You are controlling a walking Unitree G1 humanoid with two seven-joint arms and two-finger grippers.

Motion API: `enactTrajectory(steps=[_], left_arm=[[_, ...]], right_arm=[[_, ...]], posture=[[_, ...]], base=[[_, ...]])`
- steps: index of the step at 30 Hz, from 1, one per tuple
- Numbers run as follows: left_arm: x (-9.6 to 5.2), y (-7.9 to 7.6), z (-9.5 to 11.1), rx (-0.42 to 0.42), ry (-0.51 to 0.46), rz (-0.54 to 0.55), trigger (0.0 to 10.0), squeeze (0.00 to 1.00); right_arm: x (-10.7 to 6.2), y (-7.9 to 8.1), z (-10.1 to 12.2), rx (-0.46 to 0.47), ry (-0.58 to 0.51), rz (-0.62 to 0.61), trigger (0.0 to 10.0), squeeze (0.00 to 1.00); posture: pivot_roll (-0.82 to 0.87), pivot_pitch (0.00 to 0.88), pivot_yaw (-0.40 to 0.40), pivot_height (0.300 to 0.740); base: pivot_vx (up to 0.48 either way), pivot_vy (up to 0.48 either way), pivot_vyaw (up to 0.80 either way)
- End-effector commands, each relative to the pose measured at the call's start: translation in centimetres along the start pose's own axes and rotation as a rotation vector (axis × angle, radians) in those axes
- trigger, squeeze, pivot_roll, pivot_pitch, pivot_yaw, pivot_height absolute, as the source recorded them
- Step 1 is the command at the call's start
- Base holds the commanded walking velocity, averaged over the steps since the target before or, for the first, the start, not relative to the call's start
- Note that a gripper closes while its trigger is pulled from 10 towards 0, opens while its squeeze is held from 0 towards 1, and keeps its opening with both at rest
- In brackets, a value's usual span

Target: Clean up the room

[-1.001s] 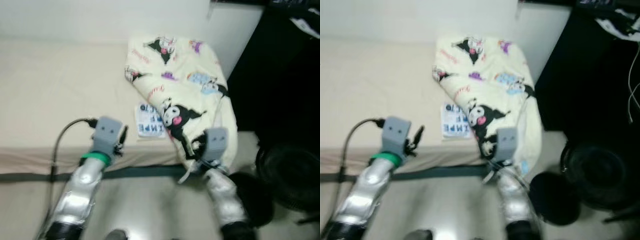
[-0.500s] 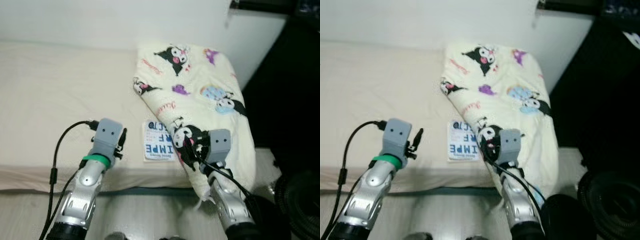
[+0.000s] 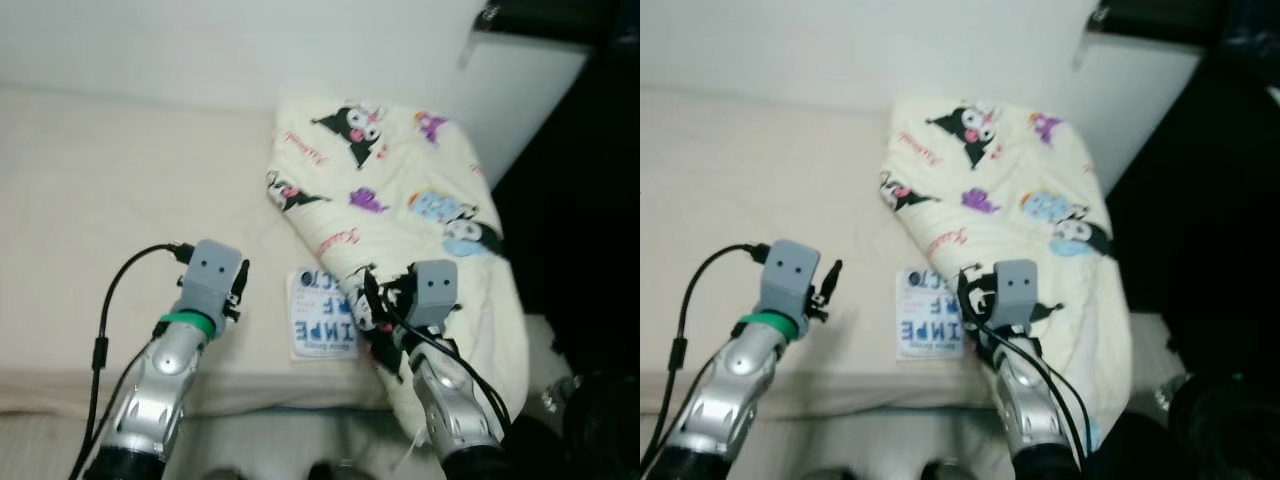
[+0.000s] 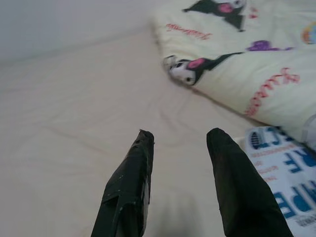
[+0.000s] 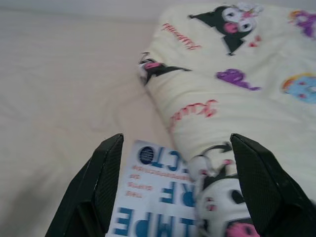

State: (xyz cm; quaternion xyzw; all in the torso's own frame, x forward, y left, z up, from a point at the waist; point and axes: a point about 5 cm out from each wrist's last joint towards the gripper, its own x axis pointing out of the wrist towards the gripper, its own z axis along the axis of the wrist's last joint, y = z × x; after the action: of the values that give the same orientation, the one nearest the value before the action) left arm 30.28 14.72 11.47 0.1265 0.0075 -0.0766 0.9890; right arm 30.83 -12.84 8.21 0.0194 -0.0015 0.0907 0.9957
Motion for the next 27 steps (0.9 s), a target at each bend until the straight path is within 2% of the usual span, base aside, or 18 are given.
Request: enactTrajectory(steps=[1, 27], left_arm=[[-0.29, -0.52, -0.53, 0.0, 0.018, -0.019, 10.0, 0.0], [-0.29, -0.41, -0.35, -0.007, 0.012, -0.025, 10.0, 0.0]], right_arm=[[-0.48, -0.4, -0.73, -0.003, 0.028, -0.01, 10.0, 0.0], [-0.51, -0.08, -1.0, 0.011, 0.039, -0.011, 10.0, 0.0]], posture=[[0.04, 0.073, -0.006, 0.74], [0.04, 0.079, 0.003, 0.655]], base=[[0.0, 0.0, 0.0], [0.0, 0.0, 0.0]])
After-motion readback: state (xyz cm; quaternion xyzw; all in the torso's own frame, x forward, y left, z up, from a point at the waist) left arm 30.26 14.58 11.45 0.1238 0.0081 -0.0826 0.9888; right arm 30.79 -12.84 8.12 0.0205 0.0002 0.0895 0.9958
